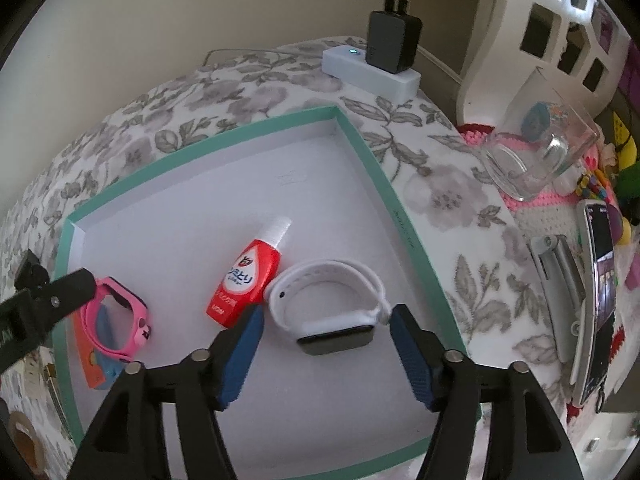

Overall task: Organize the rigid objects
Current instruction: 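Lower the white smartwatch and open the right tool while the left tool releases the pink band, then withdraw both tools from the tray toward the remaining items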

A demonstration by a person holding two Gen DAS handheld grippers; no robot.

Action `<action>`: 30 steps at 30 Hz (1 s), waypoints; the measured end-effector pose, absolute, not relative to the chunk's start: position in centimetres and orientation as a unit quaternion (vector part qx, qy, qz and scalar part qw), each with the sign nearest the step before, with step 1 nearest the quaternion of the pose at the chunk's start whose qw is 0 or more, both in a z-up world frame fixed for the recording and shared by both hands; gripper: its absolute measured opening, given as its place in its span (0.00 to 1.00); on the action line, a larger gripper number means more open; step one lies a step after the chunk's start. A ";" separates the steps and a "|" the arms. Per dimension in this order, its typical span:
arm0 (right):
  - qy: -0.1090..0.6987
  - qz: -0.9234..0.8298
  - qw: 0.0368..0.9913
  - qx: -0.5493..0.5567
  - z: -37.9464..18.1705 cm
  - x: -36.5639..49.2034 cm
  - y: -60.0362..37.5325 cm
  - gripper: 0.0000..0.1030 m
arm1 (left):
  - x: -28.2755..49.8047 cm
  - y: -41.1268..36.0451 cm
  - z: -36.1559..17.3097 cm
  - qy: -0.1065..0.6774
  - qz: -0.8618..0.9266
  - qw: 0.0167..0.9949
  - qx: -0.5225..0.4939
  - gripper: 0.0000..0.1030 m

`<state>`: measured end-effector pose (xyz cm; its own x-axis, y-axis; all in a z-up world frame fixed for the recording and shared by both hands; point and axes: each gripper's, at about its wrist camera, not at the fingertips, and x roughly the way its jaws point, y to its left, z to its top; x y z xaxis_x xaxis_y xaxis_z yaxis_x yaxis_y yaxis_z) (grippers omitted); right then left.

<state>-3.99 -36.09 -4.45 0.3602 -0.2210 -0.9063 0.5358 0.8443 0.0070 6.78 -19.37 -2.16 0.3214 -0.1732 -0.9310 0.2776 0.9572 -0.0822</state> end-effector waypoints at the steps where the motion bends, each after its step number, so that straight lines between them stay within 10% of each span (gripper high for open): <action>1: 0.515 -0.232 0.812 0.148 -4.4 -3.9 -35.9 0.74 | 6.9 -19.1 -2.1 0.563 -0.128 0.815 0.052 0.82; 10: 0.513 -0.216 0.823 0.115 -4.6 -3.4 -34.5 0.97 | 7.9 -16.7 -2.7 0.560 -0.055 0.824 0.073 0.94; 30: 0.495 -0.220 0.837 0.075 -3.8 -2.8 -32.5 1.00 | 9.7 -10.3 -2.5 0.567 0.024 0.822 0.045 0.97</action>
